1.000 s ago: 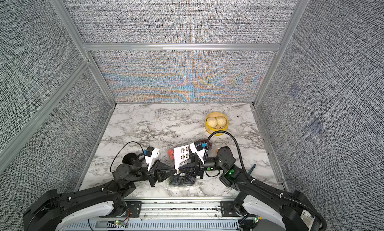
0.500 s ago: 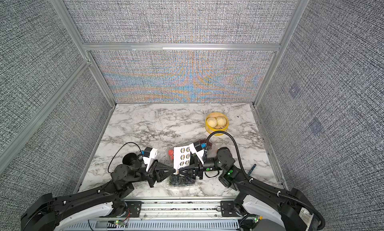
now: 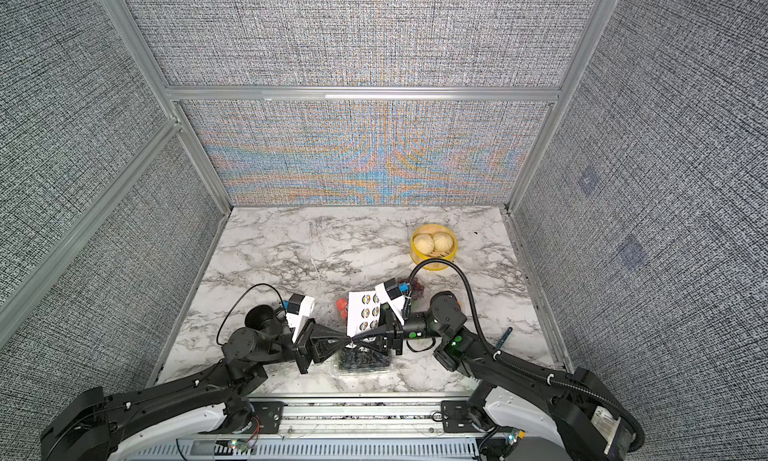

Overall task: Label fruit boxes
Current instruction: Adjust the label sticker.

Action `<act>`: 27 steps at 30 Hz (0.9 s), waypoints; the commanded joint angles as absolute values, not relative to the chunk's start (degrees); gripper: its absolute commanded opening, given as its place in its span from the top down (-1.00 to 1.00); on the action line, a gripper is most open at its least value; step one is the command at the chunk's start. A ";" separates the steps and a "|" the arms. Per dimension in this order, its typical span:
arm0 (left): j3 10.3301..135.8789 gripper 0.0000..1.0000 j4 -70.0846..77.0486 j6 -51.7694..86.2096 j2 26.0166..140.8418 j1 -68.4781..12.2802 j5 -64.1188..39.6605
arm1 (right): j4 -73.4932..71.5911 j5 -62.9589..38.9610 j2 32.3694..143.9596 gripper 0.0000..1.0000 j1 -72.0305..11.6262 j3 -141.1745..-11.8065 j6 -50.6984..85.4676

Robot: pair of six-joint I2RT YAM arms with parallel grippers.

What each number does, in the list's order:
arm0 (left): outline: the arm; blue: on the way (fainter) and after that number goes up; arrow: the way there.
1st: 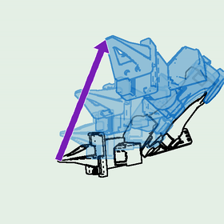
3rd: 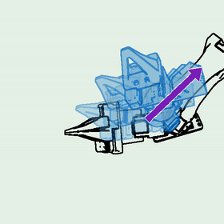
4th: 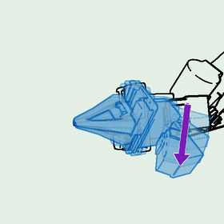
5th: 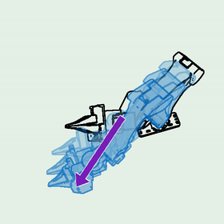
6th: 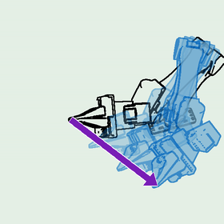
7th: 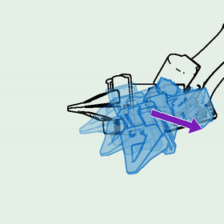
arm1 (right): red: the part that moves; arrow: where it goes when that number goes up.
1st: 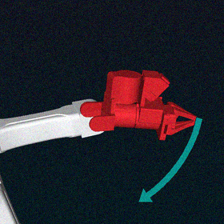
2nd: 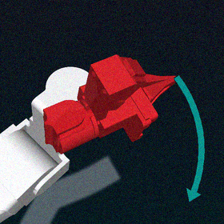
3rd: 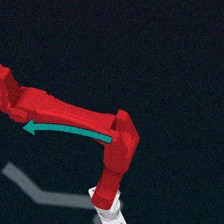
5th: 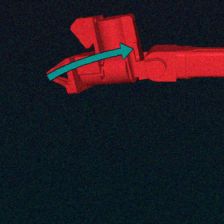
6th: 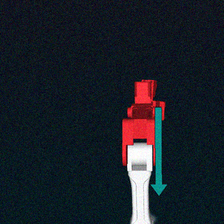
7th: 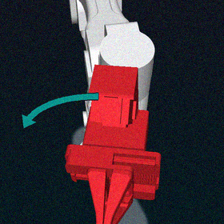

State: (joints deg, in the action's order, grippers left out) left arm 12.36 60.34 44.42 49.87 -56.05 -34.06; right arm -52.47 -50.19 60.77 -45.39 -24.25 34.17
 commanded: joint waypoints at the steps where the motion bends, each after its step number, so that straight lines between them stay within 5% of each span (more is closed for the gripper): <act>1: 12.30 1.00 61.05 44.11 50.17 -56.09 -34.51 | -55.55 -49.60 62.12 -0.15 -45.70 -25.13 34.60; 11: 12.14 1.00 59.51 43.53 49.56 -56.05 -34.33 | -57.68 -49.91 62.12 -0.03 -46.28 -24.16 35.28; 18: 12.26 1.00 54.28 41.84 45.45 -56.02 -33.11 | -48.55 -47.11 55.14 0.66 -46.14 -22.93 30.00; 27: 12.52 1.00 52.56 40.95 45.17 -56.01 -30.84 | -45.77 -49.77 55.39 1.00 -46.14 -24.59 28.91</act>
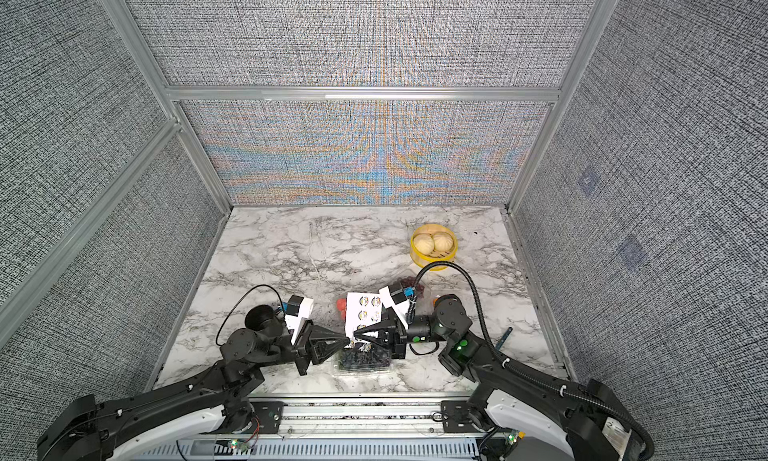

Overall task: Label fruit boxes
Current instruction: Adjust the label sticker, then tear off the label from the label sticker.

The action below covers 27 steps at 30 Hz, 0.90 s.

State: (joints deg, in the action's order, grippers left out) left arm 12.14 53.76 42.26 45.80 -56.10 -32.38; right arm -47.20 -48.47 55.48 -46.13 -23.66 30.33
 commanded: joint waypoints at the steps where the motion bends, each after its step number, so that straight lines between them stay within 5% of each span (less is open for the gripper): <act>1: 12.72 1.00 51.21 40.39 44.52 -56.04 -30.32 | -44.64 -50.00 55.17 1.00 -46.14 -24.88 28.31; 19: 13.33 1.00 39.91 35.09 34.81 -56.08 -27.63 | -35.67 -49.45 52.69 1.00 -46.14 -26.39 24.27; 20: 13.07 -0.19 41.55 35.47 34.80 -56.08 -28.58 | -35.41 -49.41 52.73 1.00 -46.10 -26.55 24.17; 21: 12.78 -0.68 42.88 35.66 34.96 -56.09 -29.53 | -35.29 -49.43 52.73 1.00 -46.14 -26.63 24.16; 23: 13.17 -1.00 42.75 36.06 35.07 -56.00 -29.89 | -34.40 -50.09 52.99 1.00 -46.14 -27.03 23.90; 27: 15.48 -1.00 36.03 33.05 35.36 -56.02 -25.27 | -31.12 -50.45 53.06 1.00 -46.14 -27.91 22.59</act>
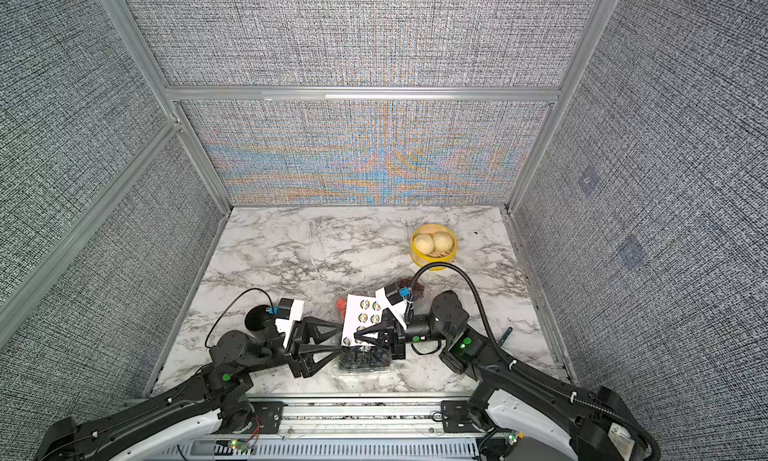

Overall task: Label fruit boxes
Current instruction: Tear off the label from the label sticker.

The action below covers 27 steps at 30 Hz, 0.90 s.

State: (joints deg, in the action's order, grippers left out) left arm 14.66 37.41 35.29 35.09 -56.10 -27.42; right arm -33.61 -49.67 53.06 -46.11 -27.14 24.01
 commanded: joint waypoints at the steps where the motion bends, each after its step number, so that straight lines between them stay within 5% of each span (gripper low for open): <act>1: 15.62 -1.00 36.29 32.73 35.74 -56.00 -25.19 | -30.08 -50.45 53.16 1.00 -46.14 -28.19 22.17; 9: 22.01 -0.98 29.06 30.16 41.43 -56.02 -24.15 | -28.38 -53.48 54.23 1.00 -46.67 -29.18 21.29; 13: 21.86 -0.32 32.69 30.94 43.02 -56.03 -26.00 | -27.31 -53.42 54.23 1.00 -46.75 -29.14 20.61; 17: 22.78 0.66 31.64 30.76 44.22 -56.01 -25.56 | -25.79 -53.96 54.77 1.00 -46.76 -29.66 19.88; 23: 22.98 1.00 31.82 31.02 45.18 -56.06 -25.99 | -25.35 -53.23 55.50 1.00 -46.84 -30.22 19.66; 27: 22.26 1.00 31.54 30.98 43.92 -56.01 -23.79 | -24.97 -49.76 54.87 0.21 -46.85 -30.39 20.30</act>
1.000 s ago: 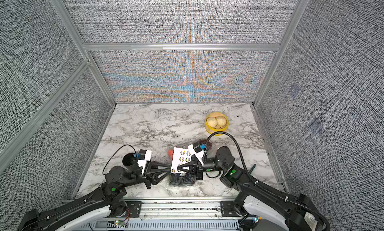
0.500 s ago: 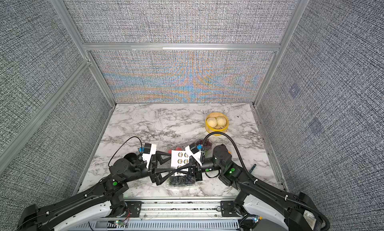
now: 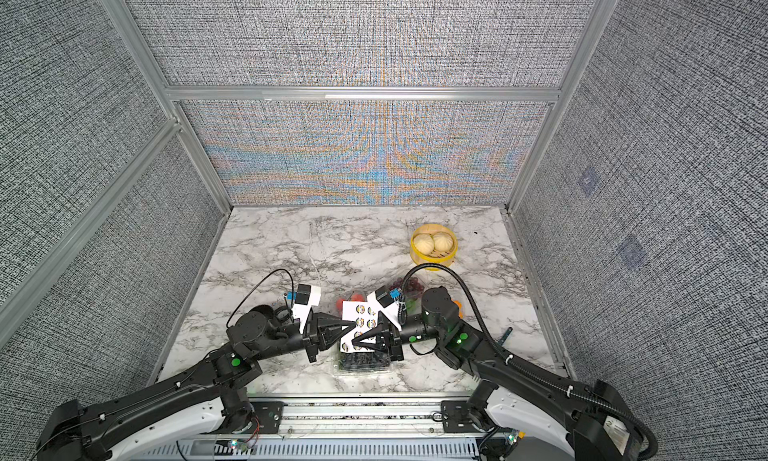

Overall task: Label fruit boxes
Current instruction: Tear off the label from the label sticker.

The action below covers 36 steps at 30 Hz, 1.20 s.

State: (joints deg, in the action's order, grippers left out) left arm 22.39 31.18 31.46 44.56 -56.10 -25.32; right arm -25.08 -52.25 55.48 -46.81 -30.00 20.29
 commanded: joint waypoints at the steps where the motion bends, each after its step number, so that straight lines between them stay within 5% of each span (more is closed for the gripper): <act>1: 21.99 1.00 31.18 30.85 43.08 -56.04 -22.36 | -23.86 -46.76 53.72 0.07 -46.85 -30.06 20.47; 5: 21.36 1.00 27.60 29.77 39.64 -56.00 -15.32 | -13.91 -28.27 45.95 -0.24 -48.47 -28.39 19.44; 10: 21.54 1.00 23.44 29.14 38.31 -56.10 -3.57 | -5.39 -7.22 38.22 -0.26 -54.28 -28.12 18.21; 16: 21.88 1.00 24.44 29.18 39.89 -56.09 -1.43 | -8.71 -6.88 46.81 0.06 -60.43 -32.46 14.82; 36: 21.80 1.00 25.22 29.72 41.31 -56.07 -2.58 | -16.09 -11.07 63.39 0.56 -61.26 -39.08 13.81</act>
State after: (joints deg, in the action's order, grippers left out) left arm 21.45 23.66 29.91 41.08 -56.10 -1.74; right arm -13.98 -10.11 62.70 -61.19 -38.22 14.22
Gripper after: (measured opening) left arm 0.059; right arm 0.233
